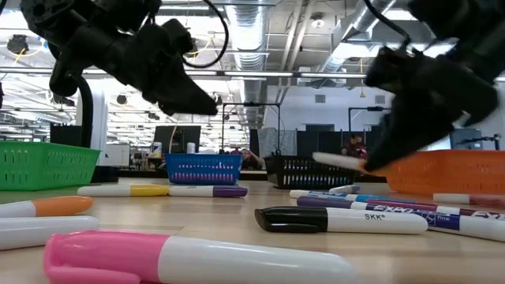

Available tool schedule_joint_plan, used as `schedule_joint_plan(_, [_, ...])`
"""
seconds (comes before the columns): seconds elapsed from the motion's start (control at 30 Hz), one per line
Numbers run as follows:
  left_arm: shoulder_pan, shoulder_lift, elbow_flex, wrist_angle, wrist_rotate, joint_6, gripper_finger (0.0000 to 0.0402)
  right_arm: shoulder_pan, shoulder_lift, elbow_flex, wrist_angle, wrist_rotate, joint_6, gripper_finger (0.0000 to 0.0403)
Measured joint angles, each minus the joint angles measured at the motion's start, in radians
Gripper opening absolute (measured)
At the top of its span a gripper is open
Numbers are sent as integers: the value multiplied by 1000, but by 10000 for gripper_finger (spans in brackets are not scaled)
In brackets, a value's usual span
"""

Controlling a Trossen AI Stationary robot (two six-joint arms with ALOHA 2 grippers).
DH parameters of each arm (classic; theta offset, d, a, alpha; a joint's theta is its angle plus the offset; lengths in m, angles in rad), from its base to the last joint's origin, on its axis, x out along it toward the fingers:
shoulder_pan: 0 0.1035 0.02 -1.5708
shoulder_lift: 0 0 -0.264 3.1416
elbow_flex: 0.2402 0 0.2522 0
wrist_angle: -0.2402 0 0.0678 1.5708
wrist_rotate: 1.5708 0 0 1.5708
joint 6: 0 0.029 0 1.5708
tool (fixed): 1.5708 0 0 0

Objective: Pick & Place Markers
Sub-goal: Put the right orange highlighter pen into the green basket

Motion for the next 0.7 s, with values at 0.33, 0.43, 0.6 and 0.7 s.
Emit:
schedule_joint_plan(0.33, [-54,0,0,78,2,14,144,-74,-2,115,-14,10,-141,33])
schedule_joint_plan(0.43, [-63,0,0,99,0,53,144,-93,-2,152,-7,14,-162,41])
schedule_joint_plan(0.6, [-85,0,0,154,1,81,155,-117,-3,195,18,12,-189,36])
schedule_joint_plan(0.7, [-92,0,0,160,1,101,171,-118,-3,195,120,-21,-235,32])
